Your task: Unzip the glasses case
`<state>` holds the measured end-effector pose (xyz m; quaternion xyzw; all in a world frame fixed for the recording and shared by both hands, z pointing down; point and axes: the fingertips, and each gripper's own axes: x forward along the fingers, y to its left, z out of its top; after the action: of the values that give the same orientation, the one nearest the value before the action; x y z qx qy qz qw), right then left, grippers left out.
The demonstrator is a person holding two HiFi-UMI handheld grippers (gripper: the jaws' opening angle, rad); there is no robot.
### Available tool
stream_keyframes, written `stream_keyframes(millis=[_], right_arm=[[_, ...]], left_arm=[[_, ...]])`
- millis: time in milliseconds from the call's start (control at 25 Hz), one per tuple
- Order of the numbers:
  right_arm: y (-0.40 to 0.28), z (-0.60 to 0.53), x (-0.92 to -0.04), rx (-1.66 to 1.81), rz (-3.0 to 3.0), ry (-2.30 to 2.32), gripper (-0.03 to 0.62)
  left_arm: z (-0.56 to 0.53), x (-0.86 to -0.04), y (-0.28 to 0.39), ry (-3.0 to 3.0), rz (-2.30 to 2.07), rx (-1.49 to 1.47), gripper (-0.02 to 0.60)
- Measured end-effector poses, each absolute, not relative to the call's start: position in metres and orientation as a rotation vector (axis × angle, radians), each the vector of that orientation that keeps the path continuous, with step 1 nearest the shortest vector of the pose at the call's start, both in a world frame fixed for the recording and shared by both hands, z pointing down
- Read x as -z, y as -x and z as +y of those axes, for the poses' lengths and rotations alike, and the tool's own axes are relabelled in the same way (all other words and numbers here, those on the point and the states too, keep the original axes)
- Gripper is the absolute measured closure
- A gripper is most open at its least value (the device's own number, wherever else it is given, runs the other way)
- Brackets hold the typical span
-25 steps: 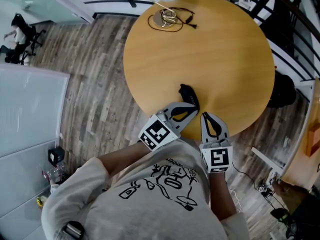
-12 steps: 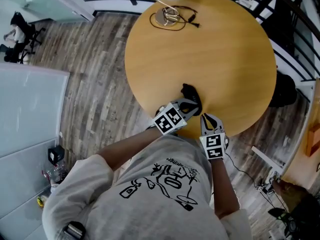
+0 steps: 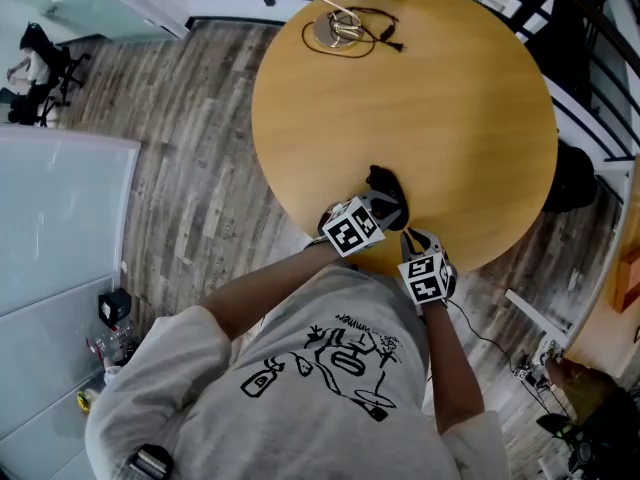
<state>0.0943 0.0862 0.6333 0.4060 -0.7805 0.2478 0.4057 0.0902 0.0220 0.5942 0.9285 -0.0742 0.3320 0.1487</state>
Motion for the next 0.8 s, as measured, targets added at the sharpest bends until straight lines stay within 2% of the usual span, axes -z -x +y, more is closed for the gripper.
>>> stream_keyframes(millis=[800], right_arm=[[-0.098,0.098,-0.708,-0.688,-1.787,-0.799,0.539]], left_arm=[[0.018,-0.651,-0.097,-2.612,-0.132,-1.18,0.575]])
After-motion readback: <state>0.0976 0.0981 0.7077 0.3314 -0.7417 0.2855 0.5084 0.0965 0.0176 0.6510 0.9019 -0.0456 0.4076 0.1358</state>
